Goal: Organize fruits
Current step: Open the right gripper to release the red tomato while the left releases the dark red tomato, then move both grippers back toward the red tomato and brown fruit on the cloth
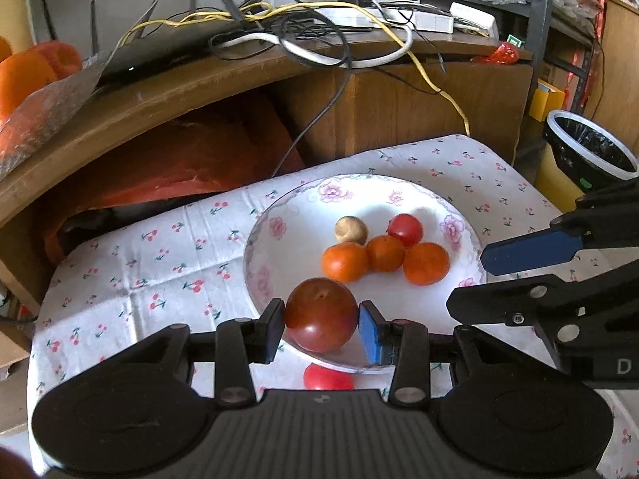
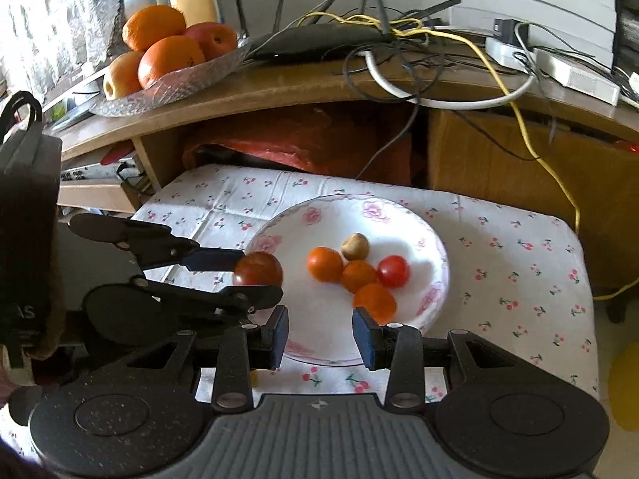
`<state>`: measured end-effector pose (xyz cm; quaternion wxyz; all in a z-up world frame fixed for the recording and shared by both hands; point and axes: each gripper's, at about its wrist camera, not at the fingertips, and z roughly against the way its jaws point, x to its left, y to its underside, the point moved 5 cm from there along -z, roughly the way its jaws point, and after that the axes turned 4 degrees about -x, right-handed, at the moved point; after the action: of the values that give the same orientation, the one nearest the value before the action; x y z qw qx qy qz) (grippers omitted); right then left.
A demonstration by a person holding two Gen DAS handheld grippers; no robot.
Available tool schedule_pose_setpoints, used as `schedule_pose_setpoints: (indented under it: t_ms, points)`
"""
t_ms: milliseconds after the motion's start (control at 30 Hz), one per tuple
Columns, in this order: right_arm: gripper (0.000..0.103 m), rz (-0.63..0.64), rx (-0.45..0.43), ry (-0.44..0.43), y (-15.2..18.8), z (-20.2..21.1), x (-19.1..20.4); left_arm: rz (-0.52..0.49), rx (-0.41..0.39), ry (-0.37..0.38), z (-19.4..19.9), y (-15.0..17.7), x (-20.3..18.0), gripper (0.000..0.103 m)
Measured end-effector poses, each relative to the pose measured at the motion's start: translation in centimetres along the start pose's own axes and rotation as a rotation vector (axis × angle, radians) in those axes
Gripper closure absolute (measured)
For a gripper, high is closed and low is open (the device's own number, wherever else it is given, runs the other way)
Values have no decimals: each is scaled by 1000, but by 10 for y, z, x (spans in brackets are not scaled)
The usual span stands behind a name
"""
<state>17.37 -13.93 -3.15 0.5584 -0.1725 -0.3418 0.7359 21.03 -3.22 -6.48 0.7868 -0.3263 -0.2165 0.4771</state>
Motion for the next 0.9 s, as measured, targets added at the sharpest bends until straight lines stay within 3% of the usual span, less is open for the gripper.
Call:
schedule_pose_setpoints:
  t_ms: [367, 667, 900]
  points:
    - [68, 3, 28, -10, 12, 3, -5, -1, -20, -7, 13, -9, -1, 54]
    - [68, 87, 115, -108, 39, -14, 36, -15, 42, 11, 34, 28, 17, 54]
    - [68, 99, 148, -127, 42, -35, 50, -16, 81, 38, 33, 44, 25, 54]
